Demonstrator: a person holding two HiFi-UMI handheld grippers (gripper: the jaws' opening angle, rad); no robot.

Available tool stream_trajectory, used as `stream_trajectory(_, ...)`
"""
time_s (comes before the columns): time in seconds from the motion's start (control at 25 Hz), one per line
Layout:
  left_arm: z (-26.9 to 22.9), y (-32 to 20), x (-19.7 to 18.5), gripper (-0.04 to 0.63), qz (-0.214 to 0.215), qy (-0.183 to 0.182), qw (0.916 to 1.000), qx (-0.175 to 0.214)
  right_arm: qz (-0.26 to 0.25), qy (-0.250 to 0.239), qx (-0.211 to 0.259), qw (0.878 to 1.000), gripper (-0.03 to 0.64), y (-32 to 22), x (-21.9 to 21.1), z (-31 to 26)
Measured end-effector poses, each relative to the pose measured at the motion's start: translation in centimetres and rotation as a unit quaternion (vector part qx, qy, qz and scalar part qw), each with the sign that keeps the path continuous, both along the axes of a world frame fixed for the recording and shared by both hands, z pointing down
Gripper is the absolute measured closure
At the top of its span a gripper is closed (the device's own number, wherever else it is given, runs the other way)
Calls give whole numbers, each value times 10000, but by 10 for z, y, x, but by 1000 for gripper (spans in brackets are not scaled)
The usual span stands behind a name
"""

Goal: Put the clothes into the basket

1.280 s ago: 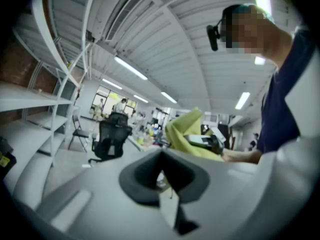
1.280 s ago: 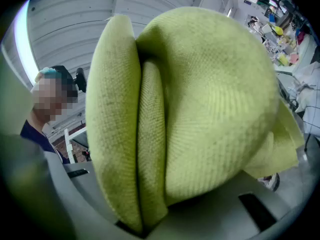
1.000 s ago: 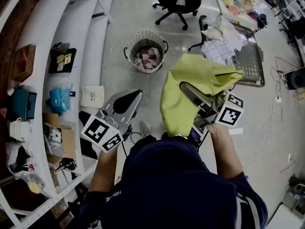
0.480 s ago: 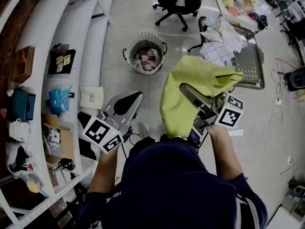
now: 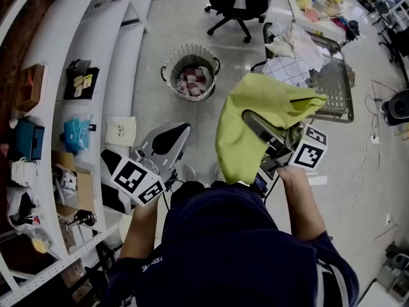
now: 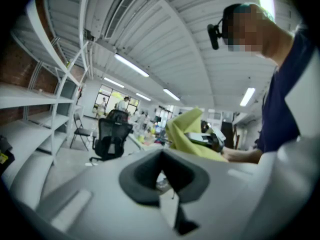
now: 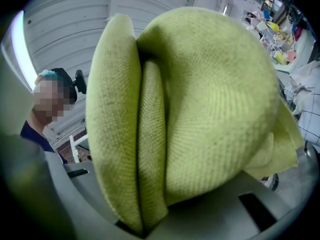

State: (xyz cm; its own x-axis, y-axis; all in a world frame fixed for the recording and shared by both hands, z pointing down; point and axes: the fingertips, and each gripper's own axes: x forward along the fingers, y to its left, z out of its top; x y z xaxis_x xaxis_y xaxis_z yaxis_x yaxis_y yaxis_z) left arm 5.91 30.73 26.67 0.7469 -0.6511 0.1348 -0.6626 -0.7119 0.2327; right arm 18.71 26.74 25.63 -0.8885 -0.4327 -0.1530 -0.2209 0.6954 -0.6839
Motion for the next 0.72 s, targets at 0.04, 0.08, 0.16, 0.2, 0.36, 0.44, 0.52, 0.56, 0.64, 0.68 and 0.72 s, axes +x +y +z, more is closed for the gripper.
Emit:
stream_trajectory(0.04,-1,-1,4,592,0,-8,10000,9,-9,-12,1,10000,525,-1,4,0)
stream_trajectory(0.08,-2,-3,8,591,3,-17,10000,19,-16,-23,2,10000,525,-3,8,-1)
stream_trajectory(0.16,-3,-6,15,592,15,-45,10000,29,-20,-42,-3,10000,525,-7,15,-1)
stream_trajectory(0.2,-3,-8,17,592,21,-63,10000,28,-19,-49,-7,10000,525,-9,18,-1)
stream_trajectory(0.36,-2,-15,18,592,14,-104,9999,15,-3,-56,25,10000,525,-15,23,-1)
stream_trajectory(0.44,0,-20,20,591,10,-119,9999,13,9,-62,28,10000,525,-19,26,0)
stream_trajectory(0.52,0,-26,22,591,15,-121,9999,19,20,-54,18,10000,525,-24,29,2)
stream_trajectory(0.56,1,-29,22,592,15,-115,9999,22,26,-43,16,10000,525,-26,30,3)
stream_trajectory(0.64,2,-36,21,592,6,-97,10000,19,37,-23,16,10000,525,-32,31,3)
stream_trajectory(0.68,2,-39,20,592,-1,-89,10000,16,41,-18,20,10000,525,-36,31,3)
stream_trajectory(0.72,3,-43,18,592,-7,-82,10000,16,45,-15,26,10000,525,-39,30,3)
